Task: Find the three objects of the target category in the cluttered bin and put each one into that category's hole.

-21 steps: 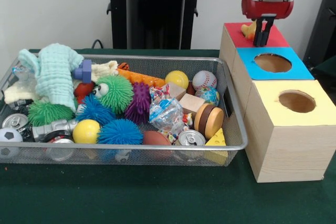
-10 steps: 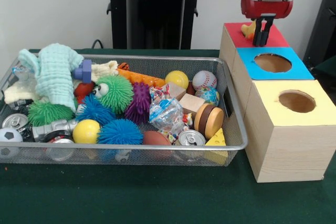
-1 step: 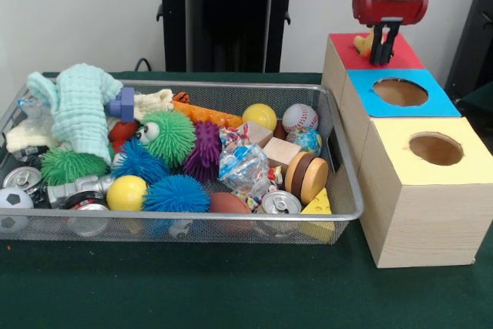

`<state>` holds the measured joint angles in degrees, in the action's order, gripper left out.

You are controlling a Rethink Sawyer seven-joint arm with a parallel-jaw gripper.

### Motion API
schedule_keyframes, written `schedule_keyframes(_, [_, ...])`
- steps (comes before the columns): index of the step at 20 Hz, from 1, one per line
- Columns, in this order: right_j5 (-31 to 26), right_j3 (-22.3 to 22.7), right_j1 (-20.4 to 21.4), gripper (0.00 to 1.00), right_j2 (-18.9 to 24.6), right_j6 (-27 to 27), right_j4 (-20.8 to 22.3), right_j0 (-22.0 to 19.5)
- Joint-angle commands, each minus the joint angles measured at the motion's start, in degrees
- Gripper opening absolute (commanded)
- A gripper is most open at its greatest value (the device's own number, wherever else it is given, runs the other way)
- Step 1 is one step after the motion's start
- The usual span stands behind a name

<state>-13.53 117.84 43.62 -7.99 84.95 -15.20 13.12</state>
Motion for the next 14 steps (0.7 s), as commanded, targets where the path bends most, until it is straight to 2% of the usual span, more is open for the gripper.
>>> schedule_keyframes(1, [-10.0, 4.4, 1.3, 0.0, -0.1, 15.5, -1.9, 1.6])
schedule_keyframes(10, [-13.4, 4.3, 4.8, 0.0, -2.2, 15.6, -1.4, 3.7])
schedule_keyframes(14, [-11.8, 5.1, 4.2, 0.0, -1.8, 15.1, -1.5, 3.4])
